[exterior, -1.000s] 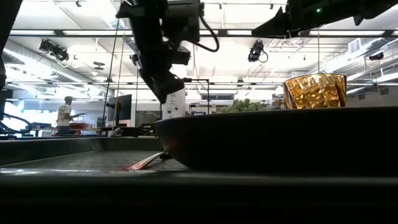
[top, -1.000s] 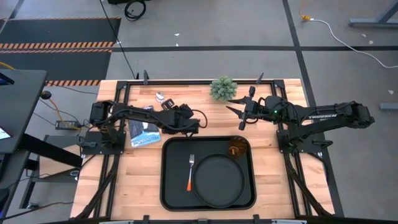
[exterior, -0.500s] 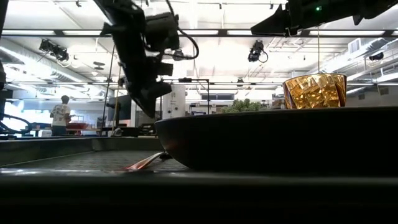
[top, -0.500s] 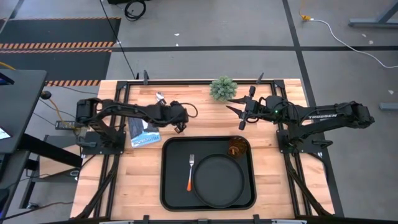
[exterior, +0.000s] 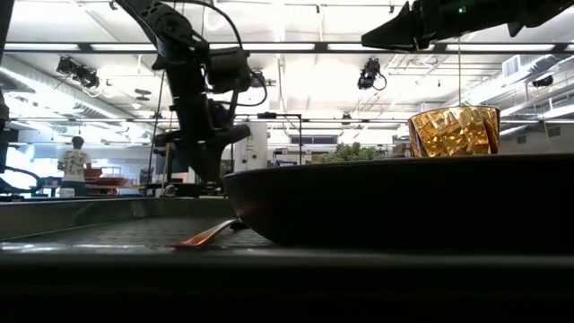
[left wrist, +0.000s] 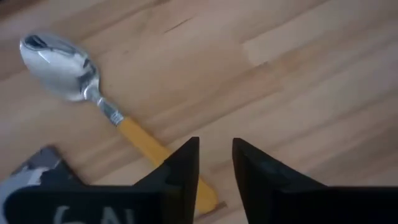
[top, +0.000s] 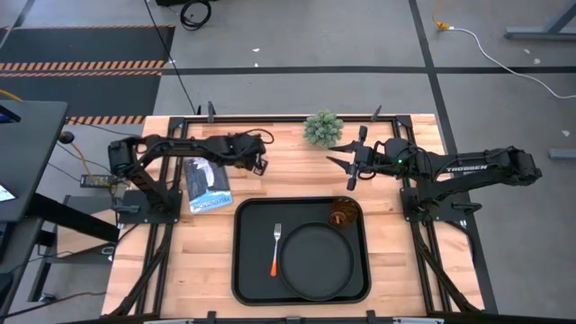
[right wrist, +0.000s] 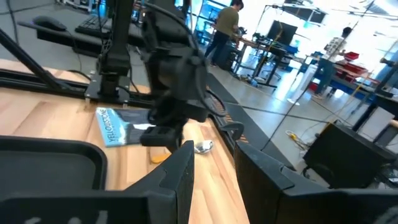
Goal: Pick and place plate/cup/fork/spoon on tray
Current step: Put the yellow spoon on the black tray to the left of the fork
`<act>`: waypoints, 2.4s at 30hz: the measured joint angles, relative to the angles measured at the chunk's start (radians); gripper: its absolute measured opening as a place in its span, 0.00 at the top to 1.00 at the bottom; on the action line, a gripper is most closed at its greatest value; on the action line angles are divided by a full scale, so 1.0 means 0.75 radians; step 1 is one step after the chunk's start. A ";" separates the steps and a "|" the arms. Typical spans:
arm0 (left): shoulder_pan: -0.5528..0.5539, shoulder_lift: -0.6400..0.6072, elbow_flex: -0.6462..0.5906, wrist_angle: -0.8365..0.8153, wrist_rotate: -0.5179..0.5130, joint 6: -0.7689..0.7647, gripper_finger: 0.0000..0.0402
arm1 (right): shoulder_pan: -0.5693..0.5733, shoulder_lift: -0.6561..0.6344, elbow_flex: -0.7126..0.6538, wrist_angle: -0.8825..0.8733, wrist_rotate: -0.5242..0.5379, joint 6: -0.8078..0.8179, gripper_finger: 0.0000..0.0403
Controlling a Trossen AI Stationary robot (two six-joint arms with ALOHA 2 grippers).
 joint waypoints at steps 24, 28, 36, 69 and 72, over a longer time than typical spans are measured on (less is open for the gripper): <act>0.258 0.012 -0.006 -0.118 0.031 -0.414 0.60 | 0.015 0.059 0.000 0.074 -0.261 0.012 0.70; 0.309 0.012 -0.043 -0.098 0.060 -0.422 0.60 | 0.032 0.064 0.000 0.091 -0.269 0.018 0.70; 0.373 0.013 -0.117 0.009 0.126 -0.496 0.60 | 0.057 0.065 0.000 0.099 -0.270 0.009 0.70; 0.396 0.148 -0.111 0.043 0.196 -0.390 0.87 | 0.066 0.065 0.000 0.111 -0.298 0.018 0.70; 0.396 0.149 -0.112 0.041 0.206 -0.347 0.89 | 0.066 0.064 0.000 0.111 -0.298 0.018 0.70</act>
